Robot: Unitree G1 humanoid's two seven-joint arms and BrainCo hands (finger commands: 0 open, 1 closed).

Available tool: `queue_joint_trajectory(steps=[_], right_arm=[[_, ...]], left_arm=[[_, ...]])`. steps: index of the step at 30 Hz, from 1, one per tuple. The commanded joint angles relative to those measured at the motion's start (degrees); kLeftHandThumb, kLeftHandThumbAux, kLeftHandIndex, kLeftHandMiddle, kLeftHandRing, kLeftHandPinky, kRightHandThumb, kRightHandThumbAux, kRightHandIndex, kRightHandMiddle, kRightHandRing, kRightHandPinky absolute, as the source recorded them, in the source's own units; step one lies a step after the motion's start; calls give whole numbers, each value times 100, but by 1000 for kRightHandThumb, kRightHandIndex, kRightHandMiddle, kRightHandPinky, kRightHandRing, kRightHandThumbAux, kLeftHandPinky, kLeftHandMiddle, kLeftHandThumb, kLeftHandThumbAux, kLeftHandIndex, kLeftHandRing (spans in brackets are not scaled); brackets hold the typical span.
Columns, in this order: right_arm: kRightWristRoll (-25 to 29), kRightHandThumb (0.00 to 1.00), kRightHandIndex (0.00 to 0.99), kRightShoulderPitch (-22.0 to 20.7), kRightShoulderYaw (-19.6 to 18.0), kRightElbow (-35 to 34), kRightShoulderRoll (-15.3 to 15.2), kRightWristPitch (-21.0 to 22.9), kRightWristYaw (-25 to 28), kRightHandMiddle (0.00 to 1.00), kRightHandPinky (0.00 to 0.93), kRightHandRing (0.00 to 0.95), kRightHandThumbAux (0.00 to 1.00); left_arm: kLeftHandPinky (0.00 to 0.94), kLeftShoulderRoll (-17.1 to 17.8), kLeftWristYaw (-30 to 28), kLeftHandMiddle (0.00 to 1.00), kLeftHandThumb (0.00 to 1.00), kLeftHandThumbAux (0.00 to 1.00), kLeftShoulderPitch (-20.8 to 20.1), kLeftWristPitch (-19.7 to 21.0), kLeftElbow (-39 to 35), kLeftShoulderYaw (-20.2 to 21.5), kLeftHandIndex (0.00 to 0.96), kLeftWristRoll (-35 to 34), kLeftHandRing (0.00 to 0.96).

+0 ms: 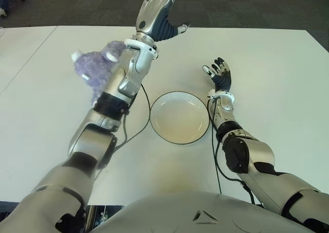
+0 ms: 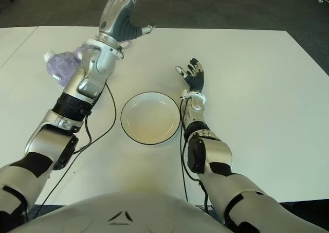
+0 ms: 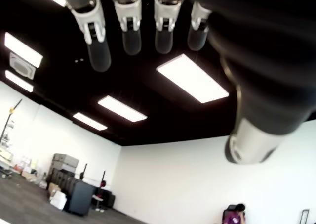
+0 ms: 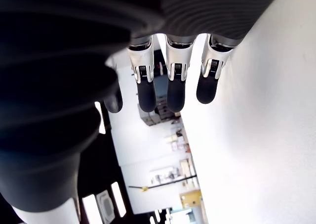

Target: Put the doll into the plate.

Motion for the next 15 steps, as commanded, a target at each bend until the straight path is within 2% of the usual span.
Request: queue_joint_trajectory(steps=[1, 8, 15], right_arm=[[119, 0, 153, 862, -100, 574, 200, 764, -52, 150, 124, 126, 853], [127, 0, 159, 862, -110, 576, 183, 790, -67, 156, 136, 131, 857], [140, 0, 159, 866, -128, 575, 176, 773, -53, 163, 129, 135, 862]], left_arm=[[0, 526, -556, 65, 202, 678, -172, 146, 38, -16, 0, 204, 34], [0, 1106, -1286, 24, 148, 631, -343, 65, 145, -166, 0, 347, 0], [0, 1505, -1498, 0, 66, 571, -314, -150, 446, -350, 0, 541, 0]])
